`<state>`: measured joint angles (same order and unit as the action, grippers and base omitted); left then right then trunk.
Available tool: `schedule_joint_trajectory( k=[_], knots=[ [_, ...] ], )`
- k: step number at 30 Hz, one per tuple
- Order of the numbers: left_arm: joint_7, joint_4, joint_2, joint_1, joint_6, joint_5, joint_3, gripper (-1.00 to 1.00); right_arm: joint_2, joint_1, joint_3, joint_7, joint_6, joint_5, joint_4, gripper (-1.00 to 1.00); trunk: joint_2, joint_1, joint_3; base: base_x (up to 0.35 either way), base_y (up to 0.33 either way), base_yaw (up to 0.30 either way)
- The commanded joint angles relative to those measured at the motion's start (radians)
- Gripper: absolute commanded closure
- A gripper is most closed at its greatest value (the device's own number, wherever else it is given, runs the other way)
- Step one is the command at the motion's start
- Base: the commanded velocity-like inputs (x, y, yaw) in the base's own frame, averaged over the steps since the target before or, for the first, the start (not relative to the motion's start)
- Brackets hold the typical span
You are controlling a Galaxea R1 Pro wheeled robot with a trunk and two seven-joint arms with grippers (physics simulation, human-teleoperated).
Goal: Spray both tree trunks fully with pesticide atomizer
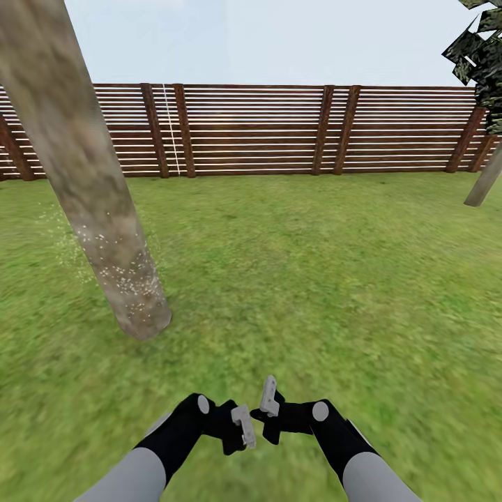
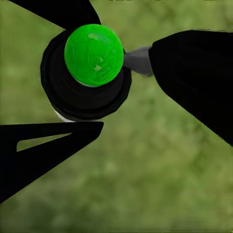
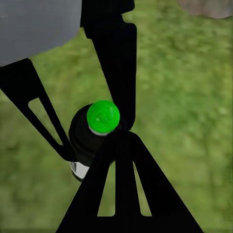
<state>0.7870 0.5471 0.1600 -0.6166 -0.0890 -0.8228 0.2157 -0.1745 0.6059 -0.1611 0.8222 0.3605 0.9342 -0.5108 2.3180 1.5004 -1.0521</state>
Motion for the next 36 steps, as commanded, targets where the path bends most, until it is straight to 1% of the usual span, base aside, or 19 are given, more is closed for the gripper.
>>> schedule_joint_trajectory(
  k=[1,11,17,19,21,23,24,26,27,29,30,31,32,33,34,35,36],
  knots=[
    [0.0,0.002,0.001,0.0,0.0,0.0,0.0,1.0,0.0,0.0,0.0,0.0,0.0,0.0,0.0,1.0,0.0,0.0,0.0,0.0,0.0,0.0],
    [0.0,0.006,0.008,0.0,0.003,0.001,0.001,1.0,0.0,0.0,0.0,0.0,0.0,0.0,0.0,1.0,0.0,0.0,0.0,0.0,0.0,0.0],
    [0.0,-0.005,-0.004,0.0,0.003,0.0,-0.003,1.0,0.0,0.0,0.0,0.0,0.0,0.001,0.001,1.0,0.0,0.0,0.0,0.0,0.0,0.0],
    [0.001,-0.007,-0.017,0.001,0.005,-0.002,-0.004,1.0,0.0,0.0,0.0,0.0,0.0,0.001,0.001,1.0,0.0,0.0,0.0,0.0,0.0,0.0],
    [0.001,-0.008,-0.052,0.001,0.006,-0.004,-0.005,1.0,0.0,0.0,0.0,0.0,0.0,0.001,0.001,1.0,0.0,0.0,0.0,0.0,0.0,0.0],
    [0.001,-0.009,-0.118,0.003,0.006,-0.005,-0.005,1.0,0.0,0.0,0.0,0.0,0.0,0.001,0.002,1.0,0.0,0.0,0.0,0.0,0.0,0.0],
    [0.001,-0.009,-0.142,0.005,0.006,-0.005,-0.005,1.0,0.0,0.0,0.0,0.0,0.0,0.001,0.003,1.0,0.0,0.0,0.0,0.0,0.0,0.0],
    [0.001,-0.01,-0.246,0.012,0.006,-0.012,-0.004,1.0,0.0,0.0,-0.001,0.0,0.0,0.002,0.003,1.0,0.0,0.0,0.0,0.0,0.0,0.0],
    [0.001,-0.01,-0.303,0.013,0.006,-0.013,-0.004,1.0,0.0,0.0,-0.001,0.0,0.0,0.003,0.003,-1.0,0.0,0.0,0.0,0.0,0.0,0.0],
    [0.0,-0.015,-0.348,0.017,0.005,-0.013,-0.004,1.0,0.0,0.0,-0.004,-0.002,0.0,0.003,0.003,-1.0,0.0,0.0,0.0,0.0,0.0,0.0],
    [-0.006,-0.019,-0.355,0.018,0.005,-0.014,-0.004,1.0,0.0,0.0,-0.005,-0.003,0.0,0.003,0.002,-1.0,0.0,0.0,0.0,0.0,0.0,0.0],
    [-0.04,-0.027,-0.366,0.019,0.003,-0.008,-0.007,1.0,0.0,0.0,-0.007,-0.006,0.001,0.004,0.002,-1.0,0.0,0.0,0.0,0.0,0.0,0.0],
    [-0.123,-0.055,-0.371,0.02,0.002,0.011,-0.03,1.0,0.0,-0.001,-0.008,-0.012,0.001,0.006,0.002,-1.0,0.0,0.0,0.0,0.0,0.0,0.0],
    [-0.207,-0.088,-0.368,0.02,0.003,0.048,-0.082,1.0,0.0,-0.002,-0.009,-0.036,0.001,0.006,0.004,-1.0,0.0,0.0,0.0,0.0,0.0,0.0],
    [-0.264,-0.112,-0.367,0.02,0.004,0.082,-0.127,1.0,0.0,-0.003,-0.009,-0.074,0.001,0.006,0.015,-1.0,0.0,0.0,0.0,0.0,0.0,0.0],
    [-0.341,-0.157,-0.367,0.021,0.03,0.155,-0.193,1.0,0.009,-0.004,-0.011,-0.187,0.002,0.005,0.075,-1.0,0.0,0.0,0.0,0.0,0.0,0.0],
    [-0.389,-0.199,-0.369,0.023,0.078,0.215,-0.233,1.0,0.022,-0.005,-0.015,-0.295,0.003,0.005,0.121,-1.0,0.0,0.0,0.0,0.0,0.0,0.0]
  ],
)
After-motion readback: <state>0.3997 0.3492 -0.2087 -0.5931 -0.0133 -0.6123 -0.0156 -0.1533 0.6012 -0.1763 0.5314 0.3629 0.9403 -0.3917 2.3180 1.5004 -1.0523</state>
